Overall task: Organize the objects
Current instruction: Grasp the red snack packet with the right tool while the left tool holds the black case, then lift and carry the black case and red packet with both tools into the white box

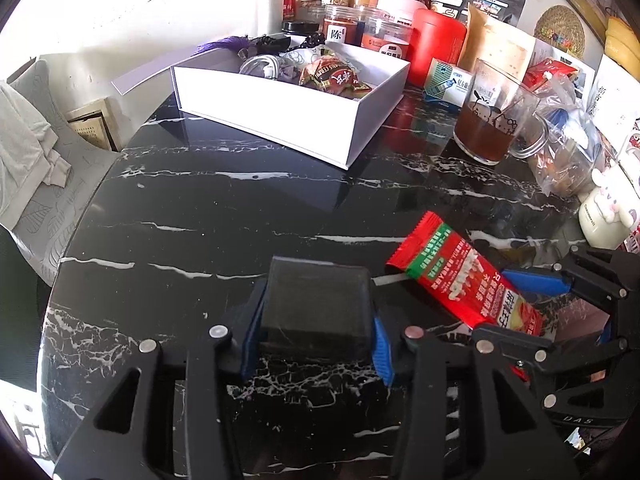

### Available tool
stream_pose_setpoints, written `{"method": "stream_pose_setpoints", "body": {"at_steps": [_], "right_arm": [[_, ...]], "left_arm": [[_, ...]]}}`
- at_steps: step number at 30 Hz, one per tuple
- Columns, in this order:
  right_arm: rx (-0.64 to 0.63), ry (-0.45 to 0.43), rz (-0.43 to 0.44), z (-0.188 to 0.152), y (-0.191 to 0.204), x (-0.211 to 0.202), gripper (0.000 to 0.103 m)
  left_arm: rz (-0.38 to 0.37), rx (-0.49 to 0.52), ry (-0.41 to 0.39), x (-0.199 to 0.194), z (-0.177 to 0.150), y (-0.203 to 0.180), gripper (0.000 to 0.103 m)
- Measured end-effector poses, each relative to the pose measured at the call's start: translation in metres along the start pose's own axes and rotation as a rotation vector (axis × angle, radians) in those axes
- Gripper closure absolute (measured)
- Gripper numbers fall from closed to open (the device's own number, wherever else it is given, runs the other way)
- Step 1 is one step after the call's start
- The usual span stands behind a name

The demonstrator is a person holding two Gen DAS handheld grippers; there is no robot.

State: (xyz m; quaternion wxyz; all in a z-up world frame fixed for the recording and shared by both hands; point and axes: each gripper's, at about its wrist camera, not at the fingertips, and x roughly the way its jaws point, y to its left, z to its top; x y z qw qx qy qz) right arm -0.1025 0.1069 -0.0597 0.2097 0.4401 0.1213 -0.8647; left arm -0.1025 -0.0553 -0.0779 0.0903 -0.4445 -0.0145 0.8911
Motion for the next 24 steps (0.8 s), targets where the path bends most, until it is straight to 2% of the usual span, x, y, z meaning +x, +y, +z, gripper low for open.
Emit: {"method": "stream_pose_setpoints", "body": {"at_steps": [6,13,24], "right_arm": [[0.002,-0.007,-0.001,-0.001,0.002,-0.002,0.058],[0.027,-0.011,0.011,-0.001,0.0,-0.01,0.059],[0.022,-0.075,0.005,-0.002,0.003,-0.053,0.059]], "left_arm": [[0.001,-0.008,0.032,-0.004,-0.003,-0.002,0.061],[0.025,-0.011,0.029,-0.024,-0.006,-0.005,0.061],[0.045,0.018,-0.002,-0.069,-0.004,-0.026,0.061]]}}
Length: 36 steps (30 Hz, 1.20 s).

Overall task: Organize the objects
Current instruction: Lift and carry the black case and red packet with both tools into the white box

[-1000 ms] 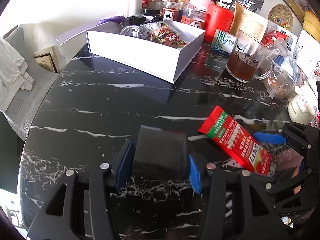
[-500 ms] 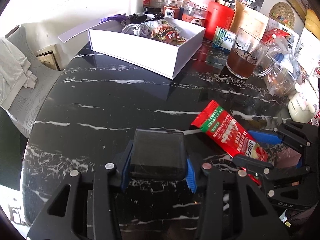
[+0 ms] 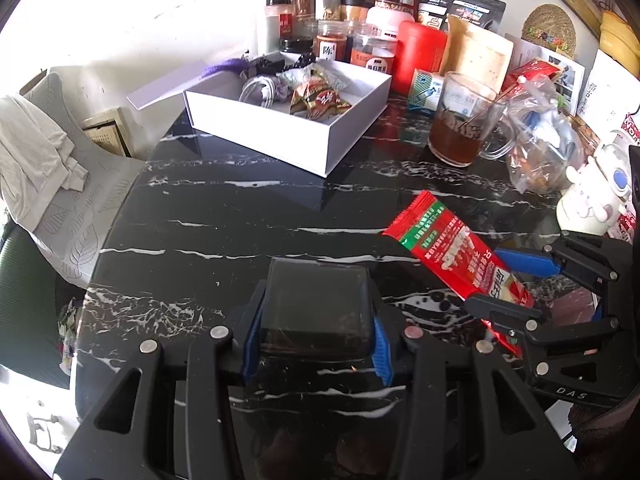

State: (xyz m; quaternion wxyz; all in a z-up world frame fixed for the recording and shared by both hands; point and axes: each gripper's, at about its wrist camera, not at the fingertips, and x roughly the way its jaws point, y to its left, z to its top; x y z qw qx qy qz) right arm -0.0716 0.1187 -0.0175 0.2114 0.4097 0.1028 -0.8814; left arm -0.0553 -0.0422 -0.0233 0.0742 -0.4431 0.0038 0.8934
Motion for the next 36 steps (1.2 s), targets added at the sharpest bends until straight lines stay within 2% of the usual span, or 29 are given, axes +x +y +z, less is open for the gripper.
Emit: {"method": "stream_pose_setpoints", "body": {"at_steps": [18,36], "right_arm": [[-0.056,-0.111,0.015,0.024,0.007,-0.061,0.059],[-0.089,-0.16,0.014,0.087,-0.014,-0.049,0.059]], "left_arm": [[0.041,0.039,-0.058,-0.06,0.023,-0.026,0.061],[0.043,0.073,-0.08,-0.038,0.102,-0.002,0.061]]}}
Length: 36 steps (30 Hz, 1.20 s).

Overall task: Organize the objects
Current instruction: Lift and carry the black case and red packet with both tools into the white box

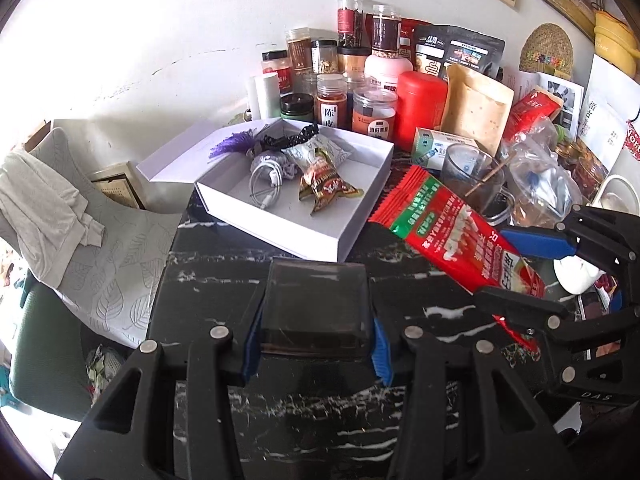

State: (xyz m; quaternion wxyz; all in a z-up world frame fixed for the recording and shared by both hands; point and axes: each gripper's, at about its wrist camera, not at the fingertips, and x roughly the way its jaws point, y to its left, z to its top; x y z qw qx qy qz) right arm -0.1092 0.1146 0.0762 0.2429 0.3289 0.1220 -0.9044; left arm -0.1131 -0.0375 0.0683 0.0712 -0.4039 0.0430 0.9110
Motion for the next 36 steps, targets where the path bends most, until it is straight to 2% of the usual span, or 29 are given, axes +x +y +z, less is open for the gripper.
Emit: {"method": "stream_pose_setpoints", "body": {"at_steps": [22,36], "right_arm": [[0.01,0.023,-0.013,0.062,-0.044,0.085,0.059],[0.055,0.016,-0.023,0.094,-0.07,0.128,0.059]], "left_arm": [[-0.035,0.023,0.037,0.101,0.072,0.04,0.061],[0.002,0.05,0.015,0.147,0.118,0.063,0.061]]}}
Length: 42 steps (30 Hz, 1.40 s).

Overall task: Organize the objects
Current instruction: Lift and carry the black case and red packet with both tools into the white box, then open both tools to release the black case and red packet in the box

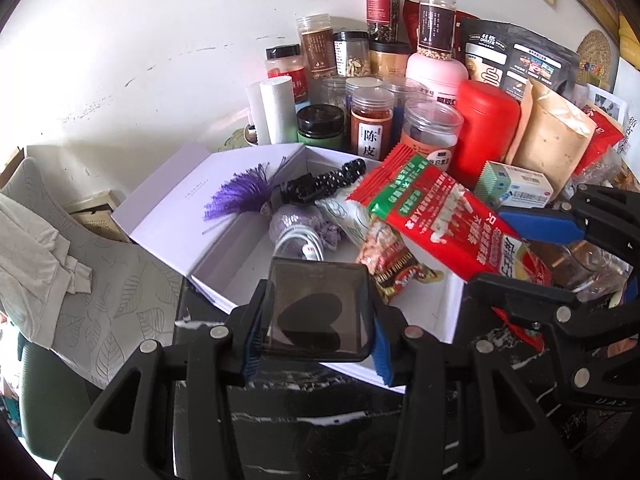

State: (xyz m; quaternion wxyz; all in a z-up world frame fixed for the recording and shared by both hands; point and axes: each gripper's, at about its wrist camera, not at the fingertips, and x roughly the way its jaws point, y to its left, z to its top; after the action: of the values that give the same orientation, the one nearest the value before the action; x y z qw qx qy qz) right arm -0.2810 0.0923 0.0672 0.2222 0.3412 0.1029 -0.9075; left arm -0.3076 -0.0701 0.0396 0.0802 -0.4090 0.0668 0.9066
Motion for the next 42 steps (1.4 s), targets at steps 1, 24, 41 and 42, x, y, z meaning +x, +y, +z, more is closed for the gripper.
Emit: {"method": "stream_pose_setpoints", "body": {"at_steps": [1,24,41,42], "right_arm": [[0.005,-0.003,-0.004,0.003,-0.002,0.002,0.059],[0.097,-0.036,-0.073,0.058,-0.046,0.053,0.059],[0.149,0.052,-0.084,0.051,-0.058,0.108,0.059],[0.151,0.058,-0.085,0.05,-0.059,0.111,0.059]], "left_arm": [[0.001,0.005,-0.002,0.002,0.004,0.001,0.061],[0.063,0.035,-0.005,0.077,0.074,0.023,0.061],[0.032,0.043,0.066,0.143,0.084,0.039,0.061],[0.035,0.042,0.073,0.147,0.083,0.039,0.061]]}}
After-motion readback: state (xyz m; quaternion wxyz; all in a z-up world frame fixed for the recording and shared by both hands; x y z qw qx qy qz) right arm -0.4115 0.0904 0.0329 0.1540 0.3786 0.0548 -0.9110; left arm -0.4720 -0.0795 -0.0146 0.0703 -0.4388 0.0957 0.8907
